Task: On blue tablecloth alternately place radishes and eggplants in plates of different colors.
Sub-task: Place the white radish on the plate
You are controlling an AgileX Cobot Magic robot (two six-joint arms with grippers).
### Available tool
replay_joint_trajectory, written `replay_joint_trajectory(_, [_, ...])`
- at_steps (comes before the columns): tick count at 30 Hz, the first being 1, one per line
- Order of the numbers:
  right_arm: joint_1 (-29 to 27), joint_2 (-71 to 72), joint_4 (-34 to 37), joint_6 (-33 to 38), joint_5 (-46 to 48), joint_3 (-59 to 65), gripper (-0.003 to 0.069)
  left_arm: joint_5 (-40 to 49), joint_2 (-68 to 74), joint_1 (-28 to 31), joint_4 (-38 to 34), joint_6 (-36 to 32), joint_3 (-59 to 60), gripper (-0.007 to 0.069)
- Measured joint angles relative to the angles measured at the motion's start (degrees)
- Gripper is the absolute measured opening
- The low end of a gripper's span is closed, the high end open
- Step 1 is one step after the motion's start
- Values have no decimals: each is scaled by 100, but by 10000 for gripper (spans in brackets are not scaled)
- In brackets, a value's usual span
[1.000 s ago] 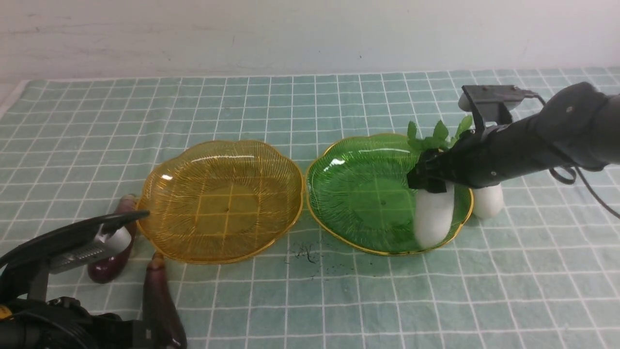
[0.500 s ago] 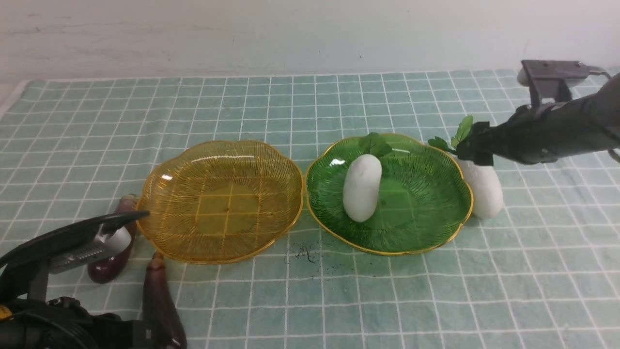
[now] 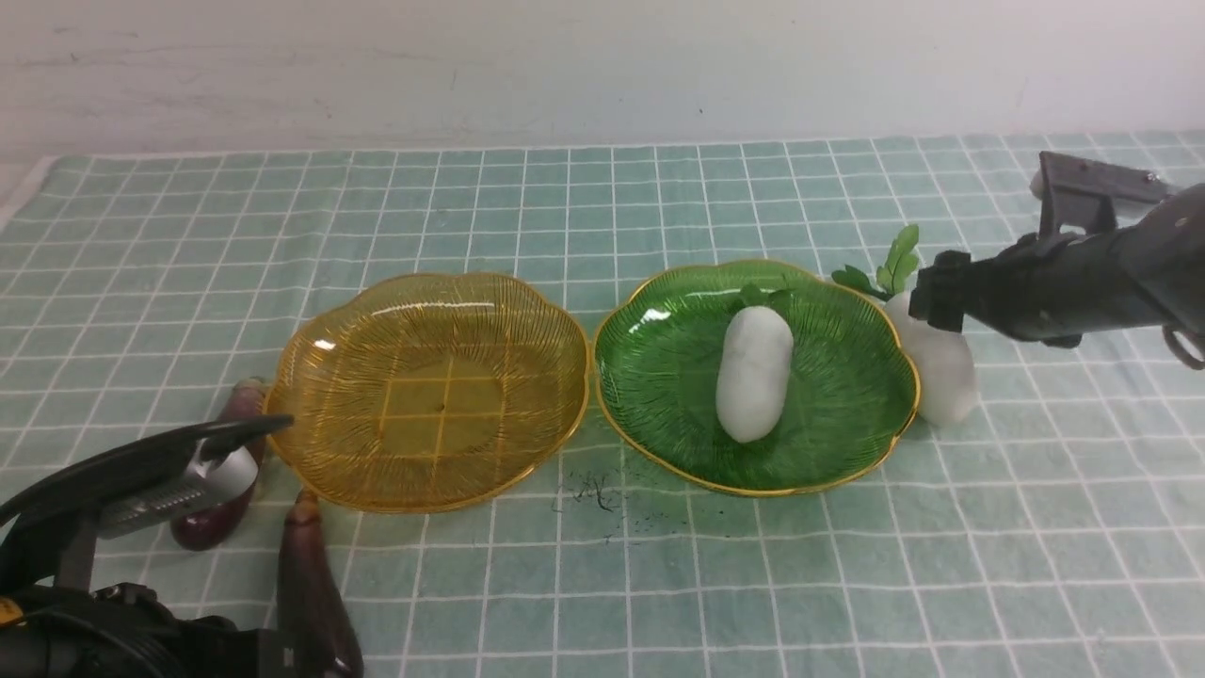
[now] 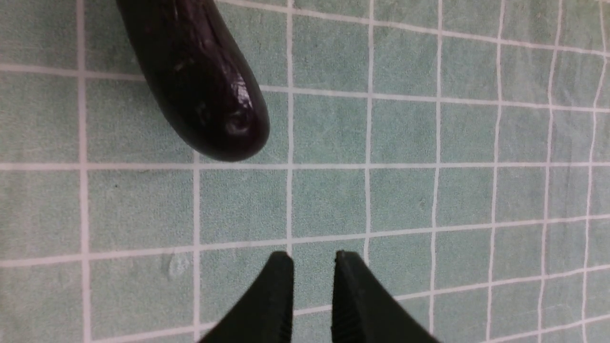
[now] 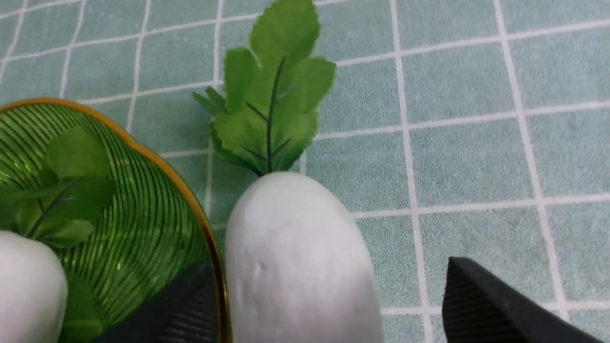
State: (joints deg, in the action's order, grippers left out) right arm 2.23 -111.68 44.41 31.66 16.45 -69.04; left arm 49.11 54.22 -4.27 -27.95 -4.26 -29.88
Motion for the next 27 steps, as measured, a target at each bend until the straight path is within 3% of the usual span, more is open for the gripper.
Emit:
replay_joint_trajectory(19, [0, -312, 239, 5, 159, -17, 566, 0, 0, 0, 0, 5, 0, 109])
replay_joint_trajectory(21, [-6, -349, 262, 5, 161, -18, 549, 0, 0, 0, 0, 5, 0, 109])
replay_joint_trajectory(25, [-18, -352, 256, 5, 202, -18, 442, 1, 0, 0, 0, 5, 0, 109])
replay_joint_trajectory(27, [-58, -300, 191, 34, 246, -18, 442, 7, 0, 0, 0, 5, 0, 109])
